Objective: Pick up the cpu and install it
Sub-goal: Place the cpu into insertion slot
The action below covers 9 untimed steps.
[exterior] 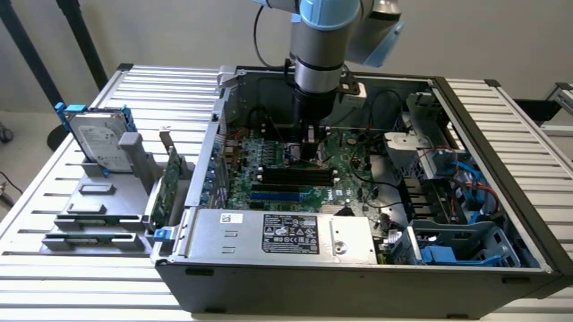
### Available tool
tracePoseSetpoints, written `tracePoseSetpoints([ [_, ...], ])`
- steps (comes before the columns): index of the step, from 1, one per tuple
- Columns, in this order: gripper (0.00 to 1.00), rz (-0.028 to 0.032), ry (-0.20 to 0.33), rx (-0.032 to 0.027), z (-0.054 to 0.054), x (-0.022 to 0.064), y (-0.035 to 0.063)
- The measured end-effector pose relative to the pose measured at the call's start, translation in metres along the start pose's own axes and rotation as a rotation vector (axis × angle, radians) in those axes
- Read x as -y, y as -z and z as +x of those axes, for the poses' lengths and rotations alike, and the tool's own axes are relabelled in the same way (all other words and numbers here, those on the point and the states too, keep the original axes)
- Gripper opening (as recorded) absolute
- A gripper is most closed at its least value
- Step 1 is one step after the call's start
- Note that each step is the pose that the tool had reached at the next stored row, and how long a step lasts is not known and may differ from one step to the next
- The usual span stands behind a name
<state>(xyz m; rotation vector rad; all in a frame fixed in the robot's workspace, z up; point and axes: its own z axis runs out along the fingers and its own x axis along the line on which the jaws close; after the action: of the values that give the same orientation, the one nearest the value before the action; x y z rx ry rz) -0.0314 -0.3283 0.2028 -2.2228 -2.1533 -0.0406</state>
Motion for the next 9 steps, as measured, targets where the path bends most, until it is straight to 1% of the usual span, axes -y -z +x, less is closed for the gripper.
tracePoseSetpoints([
  [5, 0.62, 0.0, 0.0, -0.0021, 0.0002, 0.0, 0.0037],
  [9, 0.62, 0.0001, 0.0, -0.0068, 0.0005, 0.0004, 0.0096],
])
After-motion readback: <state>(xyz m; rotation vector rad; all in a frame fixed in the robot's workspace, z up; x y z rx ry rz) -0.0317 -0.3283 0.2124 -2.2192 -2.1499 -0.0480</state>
